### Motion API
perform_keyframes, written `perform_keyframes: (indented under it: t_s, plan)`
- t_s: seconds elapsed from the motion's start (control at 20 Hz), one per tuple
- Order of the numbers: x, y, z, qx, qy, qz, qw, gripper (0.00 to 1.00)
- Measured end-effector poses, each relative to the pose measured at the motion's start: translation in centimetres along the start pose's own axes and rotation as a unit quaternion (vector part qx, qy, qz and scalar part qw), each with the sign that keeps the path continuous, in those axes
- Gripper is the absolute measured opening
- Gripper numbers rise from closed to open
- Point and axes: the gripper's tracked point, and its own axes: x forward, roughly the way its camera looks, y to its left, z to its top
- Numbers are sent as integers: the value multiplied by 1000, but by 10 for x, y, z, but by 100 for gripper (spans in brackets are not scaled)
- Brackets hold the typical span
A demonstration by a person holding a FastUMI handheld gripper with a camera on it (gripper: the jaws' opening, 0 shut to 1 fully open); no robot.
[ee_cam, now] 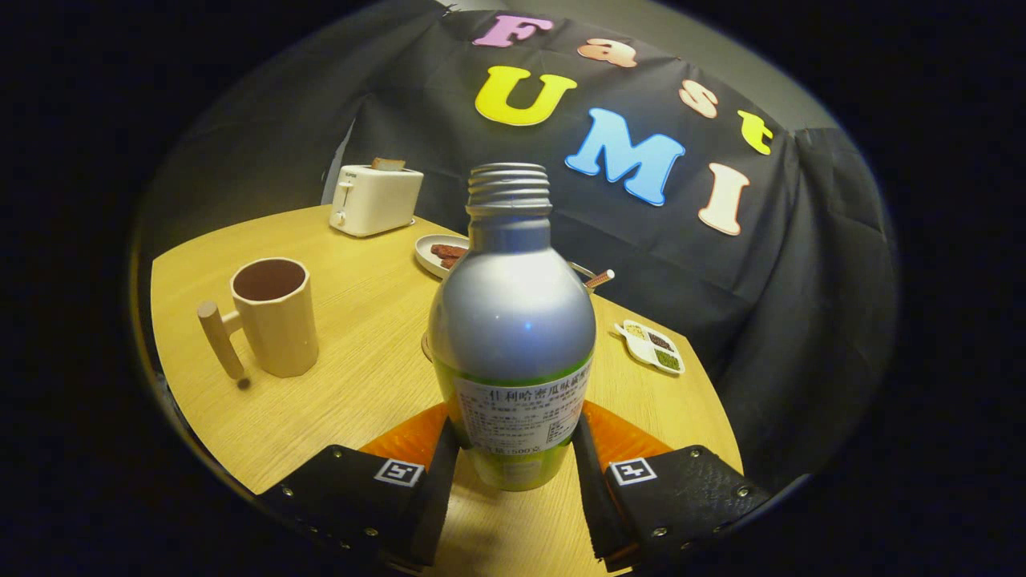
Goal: Take the bottle from table, then pour the juice into the cup, finally place the bottle on the coaster
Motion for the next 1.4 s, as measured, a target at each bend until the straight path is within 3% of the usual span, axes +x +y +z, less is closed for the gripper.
perform_keyframes:
  t_s: [0.45, 0.7, 1.4]
  plan:
    - [2, 34, 18, -101, 10, 12, 995, 70]
    - [6, 52, 20, -125, 29, 12, 992, 70]
    - [12, 71, 18, -235, 89, 7, 968, 70]
